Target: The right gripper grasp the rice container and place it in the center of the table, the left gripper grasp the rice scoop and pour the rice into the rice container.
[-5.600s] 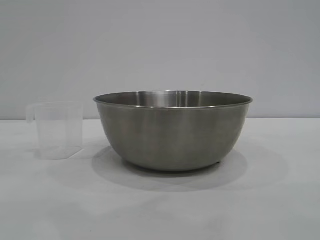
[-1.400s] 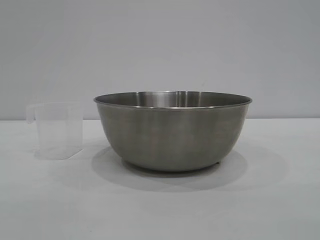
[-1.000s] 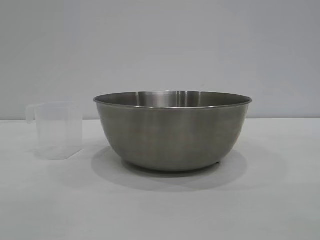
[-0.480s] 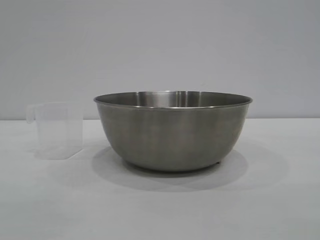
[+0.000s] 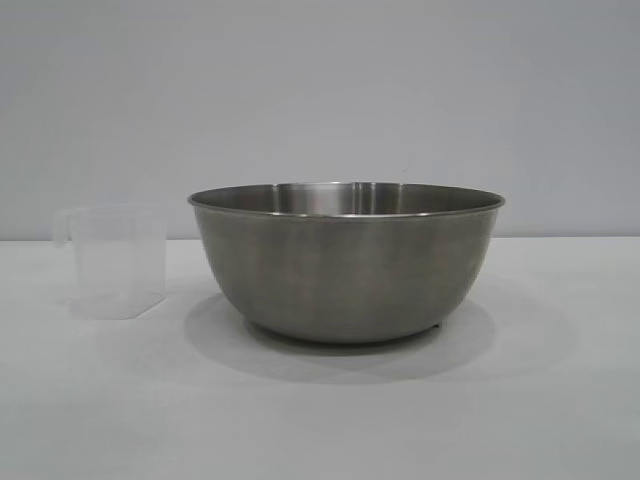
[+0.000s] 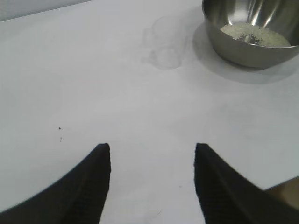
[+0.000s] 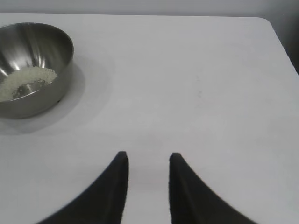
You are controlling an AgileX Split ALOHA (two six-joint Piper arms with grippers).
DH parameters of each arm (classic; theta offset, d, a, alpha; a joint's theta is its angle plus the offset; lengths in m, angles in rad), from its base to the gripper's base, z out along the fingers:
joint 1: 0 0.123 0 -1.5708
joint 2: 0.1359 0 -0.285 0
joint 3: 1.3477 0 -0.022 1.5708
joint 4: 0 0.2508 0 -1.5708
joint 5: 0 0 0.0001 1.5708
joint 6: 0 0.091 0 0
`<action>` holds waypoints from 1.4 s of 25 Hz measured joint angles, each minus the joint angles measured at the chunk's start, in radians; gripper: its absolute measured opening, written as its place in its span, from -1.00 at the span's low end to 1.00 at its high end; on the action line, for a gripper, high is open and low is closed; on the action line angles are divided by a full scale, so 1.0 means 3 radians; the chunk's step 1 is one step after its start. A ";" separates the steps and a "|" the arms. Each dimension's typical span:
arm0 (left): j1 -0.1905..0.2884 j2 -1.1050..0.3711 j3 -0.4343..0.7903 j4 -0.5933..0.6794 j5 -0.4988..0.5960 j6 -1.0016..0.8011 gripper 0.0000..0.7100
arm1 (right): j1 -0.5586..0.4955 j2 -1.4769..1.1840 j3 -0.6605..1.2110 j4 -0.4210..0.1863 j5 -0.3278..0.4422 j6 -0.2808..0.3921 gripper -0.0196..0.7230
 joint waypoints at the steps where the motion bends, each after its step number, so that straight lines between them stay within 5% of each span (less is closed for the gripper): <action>1: 0.0077 0.0000 0.0000 0.0000 0.0000 0.0000 -0.02 | 0.0000 0.0000 0.0000 0.0000 0.0000 0.0000 -0.37; 4: 0.0165 0.0000 0.0000 0.0000 0.0000 0.0000 -0.02 | 0.0000 0.0000 0.0000 0.0000 0.0000 0.0000 -0.37; 35: 0.0165 0.0000 0.0000 0.0000 -0.0002 0.0000 -0.02 | 0.0000 0.0000 0.0000 0.0000 0.0000 0.0000 -0.37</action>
